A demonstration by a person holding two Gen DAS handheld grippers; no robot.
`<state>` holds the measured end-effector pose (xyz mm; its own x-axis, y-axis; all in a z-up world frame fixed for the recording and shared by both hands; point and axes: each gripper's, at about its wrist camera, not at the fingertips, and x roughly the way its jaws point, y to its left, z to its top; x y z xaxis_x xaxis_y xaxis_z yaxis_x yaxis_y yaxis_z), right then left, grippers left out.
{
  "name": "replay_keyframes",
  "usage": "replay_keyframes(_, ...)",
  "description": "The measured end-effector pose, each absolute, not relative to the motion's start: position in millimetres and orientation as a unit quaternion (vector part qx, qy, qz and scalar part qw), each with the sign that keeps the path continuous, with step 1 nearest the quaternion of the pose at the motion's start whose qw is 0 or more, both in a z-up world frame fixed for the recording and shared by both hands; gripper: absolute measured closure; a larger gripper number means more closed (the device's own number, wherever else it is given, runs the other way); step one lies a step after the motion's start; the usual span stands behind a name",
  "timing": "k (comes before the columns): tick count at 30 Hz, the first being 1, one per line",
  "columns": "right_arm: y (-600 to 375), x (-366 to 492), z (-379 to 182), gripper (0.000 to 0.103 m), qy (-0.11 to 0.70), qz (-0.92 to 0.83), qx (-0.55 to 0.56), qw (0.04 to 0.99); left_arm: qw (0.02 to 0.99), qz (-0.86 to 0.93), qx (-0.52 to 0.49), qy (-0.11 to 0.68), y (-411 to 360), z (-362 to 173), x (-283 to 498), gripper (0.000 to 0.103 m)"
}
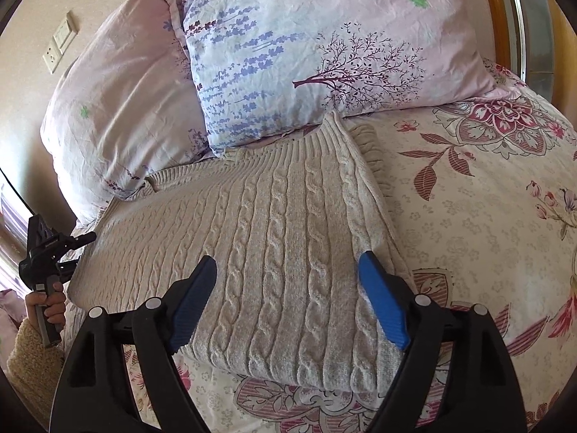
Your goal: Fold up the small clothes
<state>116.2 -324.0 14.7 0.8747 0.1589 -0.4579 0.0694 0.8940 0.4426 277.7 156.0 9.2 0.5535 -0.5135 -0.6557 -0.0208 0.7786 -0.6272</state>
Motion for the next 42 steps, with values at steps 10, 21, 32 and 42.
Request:
replay_keyframes(10,-320.4,115.4,12.6,0.012,0.237,0.033,0.219,0.946,0.801,-0.158,-0.353,0.457,148.0,2.9,281.7,0.068)
replay_keyframes(21,-342.9,102.4,4.4,0.010,0.190,0.093,0.299,0.931,0.787,-0.217,-0.400,0.417,113.1,48.3,277.3,0.082)
replay_keyframes(32,-368.5,82.1,-2.2,0.005,0.125,0.131,0.369,0.912,0.761,-0.301,-0.410,0.402,-2.7,89.9,290.7,0.085)
replay_keyframes(42,-407.9,70.8,-21.8,0.002,0.070,0.129,0.474,0.868,0.704,-0.379,-0.388,0.459,-163.2,57.9,302.1,0.085)
